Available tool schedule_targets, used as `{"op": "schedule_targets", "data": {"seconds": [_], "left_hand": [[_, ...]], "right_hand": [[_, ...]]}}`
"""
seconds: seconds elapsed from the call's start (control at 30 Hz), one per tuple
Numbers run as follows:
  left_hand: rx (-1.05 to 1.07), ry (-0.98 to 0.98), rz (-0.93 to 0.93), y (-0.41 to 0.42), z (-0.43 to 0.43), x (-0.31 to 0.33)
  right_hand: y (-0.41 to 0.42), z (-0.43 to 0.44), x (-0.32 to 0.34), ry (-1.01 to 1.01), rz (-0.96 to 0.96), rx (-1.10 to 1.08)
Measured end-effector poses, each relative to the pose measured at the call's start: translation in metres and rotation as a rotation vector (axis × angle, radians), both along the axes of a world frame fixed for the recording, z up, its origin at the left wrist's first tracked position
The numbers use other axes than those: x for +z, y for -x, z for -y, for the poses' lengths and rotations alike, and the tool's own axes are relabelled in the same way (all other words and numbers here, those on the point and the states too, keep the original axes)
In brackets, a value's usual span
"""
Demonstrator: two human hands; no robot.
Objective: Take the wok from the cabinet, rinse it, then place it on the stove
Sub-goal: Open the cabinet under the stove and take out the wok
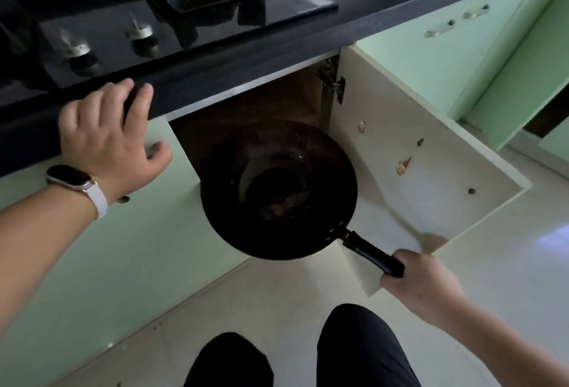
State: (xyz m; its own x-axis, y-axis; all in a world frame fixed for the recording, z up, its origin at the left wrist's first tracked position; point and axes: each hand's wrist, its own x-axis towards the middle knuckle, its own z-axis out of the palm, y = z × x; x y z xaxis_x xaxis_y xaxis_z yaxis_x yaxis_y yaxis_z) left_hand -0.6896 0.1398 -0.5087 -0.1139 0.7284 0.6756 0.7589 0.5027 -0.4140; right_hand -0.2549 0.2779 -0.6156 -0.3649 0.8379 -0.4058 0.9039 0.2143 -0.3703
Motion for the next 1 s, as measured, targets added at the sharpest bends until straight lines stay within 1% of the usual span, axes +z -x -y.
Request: {"op": "schedule_targets", "data": {"seconds": [0.07,0.17,0.37,0.47,0.53,0.63,0.73,0.87,0.93,1.0], "left_hand": [[0.003,0.034,0.044,-0.004,0.002,0.005],[0.018,0.119,0.158,-0.012,0.007,0.015],[0.073,0.364,0.529,-0.032,0.013,0.056],[0.059,0.476,0.645,-0.043,0.021,0.085],[0.026,0.507,0.713,-0.058,0.03,0.104],[-0.018,0.53,0.785,-0.09,0.049,0.13],[-0.001,0.532,0.849,-0.117,0.064,0.151],[0.008,0.444,0.988,-0.145,0.077,0.192],[-0.041,0.38,1.032,-0.162,0.082,0.211],[-0.148,0.356,1.02,-0.185,0.086,0.231]], "right_hand": [[-0.008,0.009,0.018,0.036,0.036,-0.002],[-0.023,0.02,0.048,0.063,0.104,0.008],[-0.053,0.041,0.117,0.124,0.196,0.044],[-0.066,0.054,0.156,0.144,0.215,0.031],[-0.074,0.062,0.186,0.146,0.226,0.015],[-0.087,0.075,0.231,0.147,0.196,-0.01],[-0.096,0.087,0.275,0.154,0.183,-0.047],[-0.11,0.104,0.333,0.098,0.187,-0.1],[-0.117,0.113,0.356,0.076,0.187,-0.12],[-0.122,0.123,0.376,0.054,0.17,-0.148]]}}
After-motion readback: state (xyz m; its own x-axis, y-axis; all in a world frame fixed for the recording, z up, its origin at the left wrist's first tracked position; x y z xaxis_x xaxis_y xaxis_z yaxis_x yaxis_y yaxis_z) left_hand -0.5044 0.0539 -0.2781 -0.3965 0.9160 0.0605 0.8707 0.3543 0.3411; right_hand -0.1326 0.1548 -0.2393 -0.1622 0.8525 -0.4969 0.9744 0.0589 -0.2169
